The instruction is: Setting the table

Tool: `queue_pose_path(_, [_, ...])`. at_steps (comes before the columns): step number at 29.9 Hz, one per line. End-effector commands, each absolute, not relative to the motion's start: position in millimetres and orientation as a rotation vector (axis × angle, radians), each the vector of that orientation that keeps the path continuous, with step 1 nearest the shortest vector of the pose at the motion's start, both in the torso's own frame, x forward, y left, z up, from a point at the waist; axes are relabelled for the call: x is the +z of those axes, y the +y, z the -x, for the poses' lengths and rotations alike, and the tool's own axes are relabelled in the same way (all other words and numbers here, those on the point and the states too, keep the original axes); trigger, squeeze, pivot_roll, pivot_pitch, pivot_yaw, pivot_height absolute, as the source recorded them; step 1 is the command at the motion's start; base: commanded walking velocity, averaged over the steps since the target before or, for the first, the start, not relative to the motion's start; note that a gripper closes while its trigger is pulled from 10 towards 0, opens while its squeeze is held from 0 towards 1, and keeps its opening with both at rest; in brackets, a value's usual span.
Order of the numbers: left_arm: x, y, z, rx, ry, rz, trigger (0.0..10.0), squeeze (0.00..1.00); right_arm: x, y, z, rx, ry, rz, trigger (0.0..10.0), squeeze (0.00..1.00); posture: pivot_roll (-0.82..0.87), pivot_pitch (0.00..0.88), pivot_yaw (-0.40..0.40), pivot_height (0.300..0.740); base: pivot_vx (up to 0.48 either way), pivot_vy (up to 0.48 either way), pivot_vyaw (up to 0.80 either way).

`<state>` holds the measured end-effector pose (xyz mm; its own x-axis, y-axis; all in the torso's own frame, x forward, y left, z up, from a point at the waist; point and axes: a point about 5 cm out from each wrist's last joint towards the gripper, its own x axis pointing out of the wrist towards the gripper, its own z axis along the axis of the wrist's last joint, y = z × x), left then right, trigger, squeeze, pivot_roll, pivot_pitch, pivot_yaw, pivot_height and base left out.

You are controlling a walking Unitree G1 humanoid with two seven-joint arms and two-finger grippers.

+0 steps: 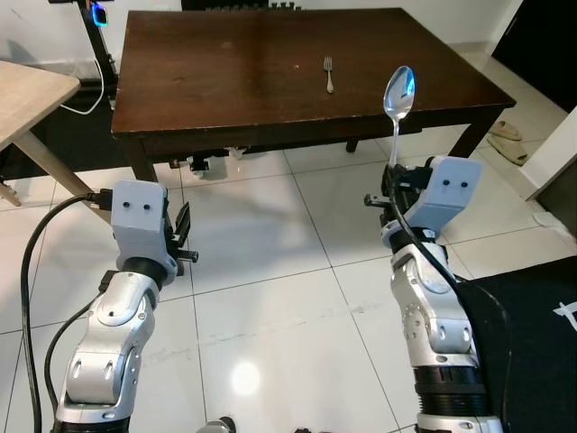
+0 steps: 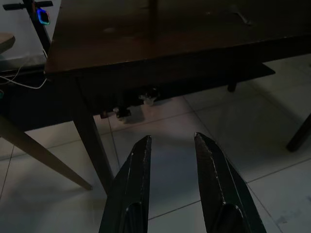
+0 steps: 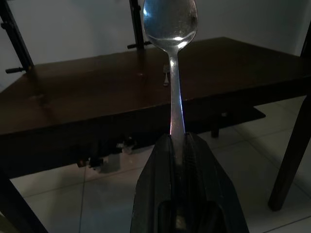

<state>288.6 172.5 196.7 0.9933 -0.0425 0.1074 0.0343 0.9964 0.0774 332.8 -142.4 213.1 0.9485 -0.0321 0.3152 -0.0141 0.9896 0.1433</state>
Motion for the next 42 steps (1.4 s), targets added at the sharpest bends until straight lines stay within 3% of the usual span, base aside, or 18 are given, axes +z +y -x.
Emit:
queue_pose_path(1, [192.2, 172.9, -287.9, -0.034, -0.086, -0.078, 10.0, 0.0, 211.8, -145.0, -332.5, -0.009, -0.311, -0.15, 10.0, 0.0, 0.1, 0.089, 0.008, 0.74, 0.0, 0.0, 0.79])
queue_pose_path(42, [189.0, 174.1, -289.8, -0.005, -0.054, -0.094, 10.0, 0.0, 212.1, -143.3, -332.2, 0.01, -0.308, -0.17, 10.0, 0.0, 0.11, 0.089, 0.007, 0.74, 0.0, 0.0, 0.79])
